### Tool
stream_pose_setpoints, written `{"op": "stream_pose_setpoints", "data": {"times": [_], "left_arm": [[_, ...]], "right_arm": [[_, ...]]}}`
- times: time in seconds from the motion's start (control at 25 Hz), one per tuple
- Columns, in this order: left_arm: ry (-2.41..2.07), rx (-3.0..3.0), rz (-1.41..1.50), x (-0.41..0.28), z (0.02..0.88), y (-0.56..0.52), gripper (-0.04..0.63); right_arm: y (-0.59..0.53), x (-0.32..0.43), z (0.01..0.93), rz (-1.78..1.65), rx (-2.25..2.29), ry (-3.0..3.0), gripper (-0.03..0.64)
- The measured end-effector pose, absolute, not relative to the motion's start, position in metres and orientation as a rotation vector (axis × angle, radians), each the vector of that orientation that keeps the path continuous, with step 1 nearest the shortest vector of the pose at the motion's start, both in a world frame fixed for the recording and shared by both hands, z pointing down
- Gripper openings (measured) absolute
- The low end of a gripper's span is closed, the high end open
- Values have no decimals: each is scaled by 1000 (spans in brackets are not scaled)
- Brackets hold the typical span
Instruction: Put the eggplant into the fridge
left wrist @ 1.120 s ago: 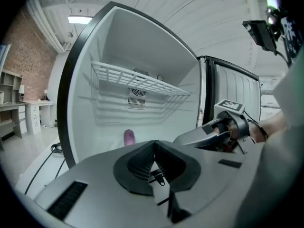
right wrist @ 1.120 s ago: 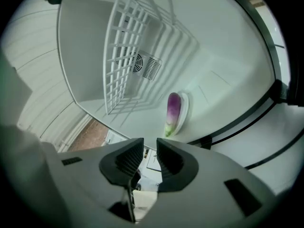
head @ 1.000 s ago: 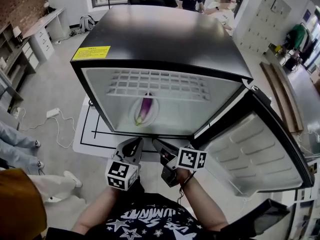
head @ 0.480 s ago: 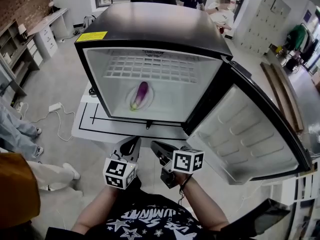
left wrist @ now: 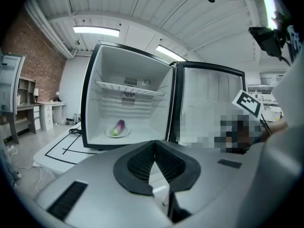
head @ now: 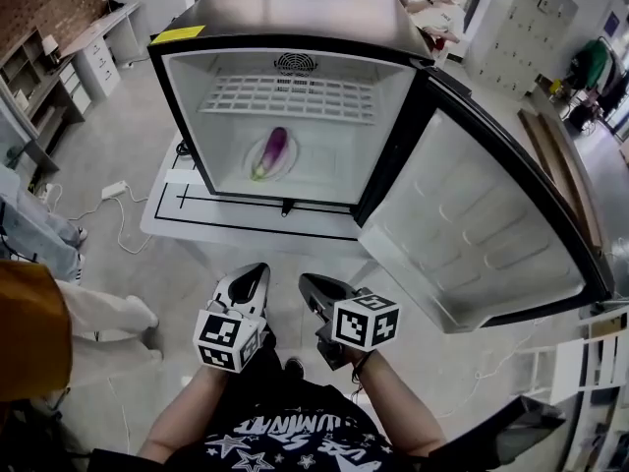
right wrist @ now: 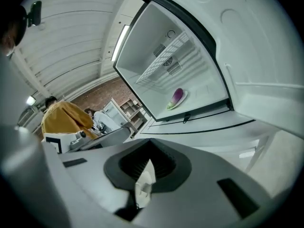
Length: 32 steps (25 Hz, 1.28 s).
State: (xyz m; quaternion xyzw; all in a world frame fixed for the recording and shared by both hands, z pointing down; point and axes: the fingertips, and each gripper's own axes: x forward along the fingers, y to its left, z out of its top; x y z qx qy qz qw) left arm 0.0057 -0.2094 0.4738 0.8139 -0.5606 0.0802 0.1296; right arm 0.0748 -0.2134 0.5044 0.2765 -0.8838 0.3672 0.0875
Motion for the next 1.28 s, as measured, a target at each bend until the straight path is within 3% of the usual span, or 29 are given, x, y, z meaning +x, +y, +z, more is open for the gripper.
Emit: {"op": "stream_pose_setpoints", "data": {"times": [0.6,1.28], "left_arm": [[-1543,2388,273,17,479,-153,8],[-1482,2448,175,-68,461,10,9]], "right_arm": [[-159,93,531,1181,944,-2577,8],[-6,21,509,1126,1115,-2554,8]]}}
